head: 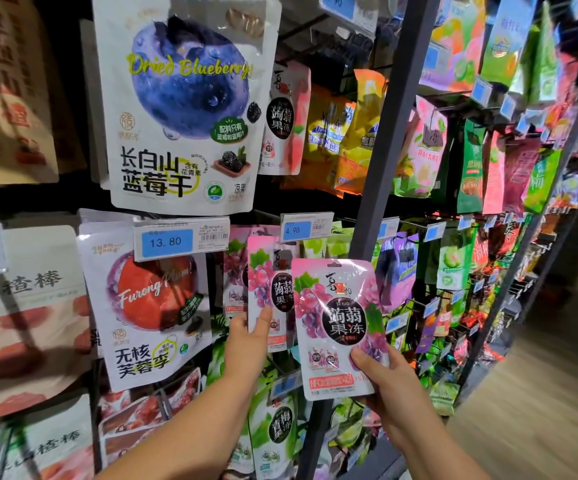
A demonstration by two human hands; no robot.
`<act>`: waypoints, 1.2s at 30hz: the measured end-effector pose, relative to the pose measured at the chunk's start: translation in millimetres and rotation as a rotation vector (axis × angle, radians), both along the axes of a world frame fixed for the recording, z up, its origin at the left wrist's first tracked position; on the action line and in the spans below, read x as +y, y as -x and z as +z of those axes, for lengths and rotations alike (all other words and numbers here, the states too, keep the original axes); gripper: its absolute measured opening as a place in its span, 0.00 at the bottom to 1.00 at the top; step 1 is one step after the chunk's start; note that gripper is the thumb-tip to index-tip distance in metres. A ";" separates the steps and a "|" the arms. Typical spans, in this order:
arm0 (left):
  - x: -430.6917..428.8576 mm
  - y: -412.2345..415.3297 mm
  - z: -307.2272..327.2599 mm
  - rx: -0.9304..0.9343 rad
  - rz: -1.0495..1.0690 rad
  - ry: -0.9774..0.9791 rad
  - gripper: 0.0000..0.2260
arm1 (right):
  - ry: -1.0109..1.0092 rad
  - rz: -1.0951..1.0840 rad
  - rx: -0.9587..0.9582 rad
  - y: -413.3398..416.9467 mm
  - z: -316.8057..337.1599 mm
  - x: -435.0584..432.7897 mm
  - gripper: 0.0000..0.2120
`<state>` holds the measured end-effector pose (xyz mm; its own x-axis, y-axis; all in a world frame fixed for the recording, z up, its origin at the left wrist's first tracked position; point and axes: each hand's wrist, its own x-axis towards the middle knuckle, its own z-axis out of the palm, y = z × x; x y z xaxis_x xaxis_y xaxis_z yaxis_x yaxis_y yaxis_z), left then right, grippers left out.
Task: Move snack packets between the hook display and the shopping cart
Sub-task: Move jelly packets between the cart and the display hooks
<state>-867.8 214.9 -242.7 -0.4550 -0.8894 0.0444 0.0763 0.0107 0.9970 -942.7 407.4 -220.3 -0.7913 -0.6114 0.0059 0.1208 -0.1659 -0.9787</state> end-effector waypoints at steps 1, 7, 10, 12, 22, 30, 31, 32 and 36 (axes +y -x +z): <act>-2.4 0.7 0.7 -0.018 0.001 -0.003 0.23 | -0.008 0.009 0.007 0.8 0.5 -3.4 0.18; -1.2 -8.1 10.7 0.044 0.248 0.241 0.15 | -0.030 0.041 0.037 3.5 3.6 -25.9 0.19; 15.4 -20.4 26.5 0.190 0.093 0.251 0.10 | -0.033 0.064 0.065 2.2 8.5 -37.9 0.23; 22.7 -24.6 34.5 0.181 -0.021 0.234 0.12 | -0.034 0.077 0.091 2.3 10.1 -45.0 0.21; 15.2 -14.8 28.9 -0.002 -0.171 0.188 0.35 | -0.030 0.101 0.080 2.5 14.0 -65.1 0.12; 10.3 -7.4 25.1 0.009 -0.156 0.236 0.18 | -0.087 0.127 0.057 13.1 7.6 -75.5 0.16; 8.3 -6.0 24.2 0.013 -0.142 0.234 0.18 | -0.108 0.130 0.069 13.8 7.6 -78.4 0.15; 6.5 -4.3 23.3 0.015 -0.130 0.228 0.18 | -0.128 0.130 0.081 14.1 7.5 -81.6 0.14; -2.5 1.7 21.1 -0.010 -0.072 0.200 0.19 | -0.178 0.076 0.062 16.4 7.4 -96.9 0.09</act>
<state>-869.5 212.4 -221.6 -0.5179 -0.8286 0.2123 0.0740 0.2039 0.9762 -959.2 310.5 -212.8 -0.7444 -0.6651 -0.0598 0.0647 0.0173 -0.9978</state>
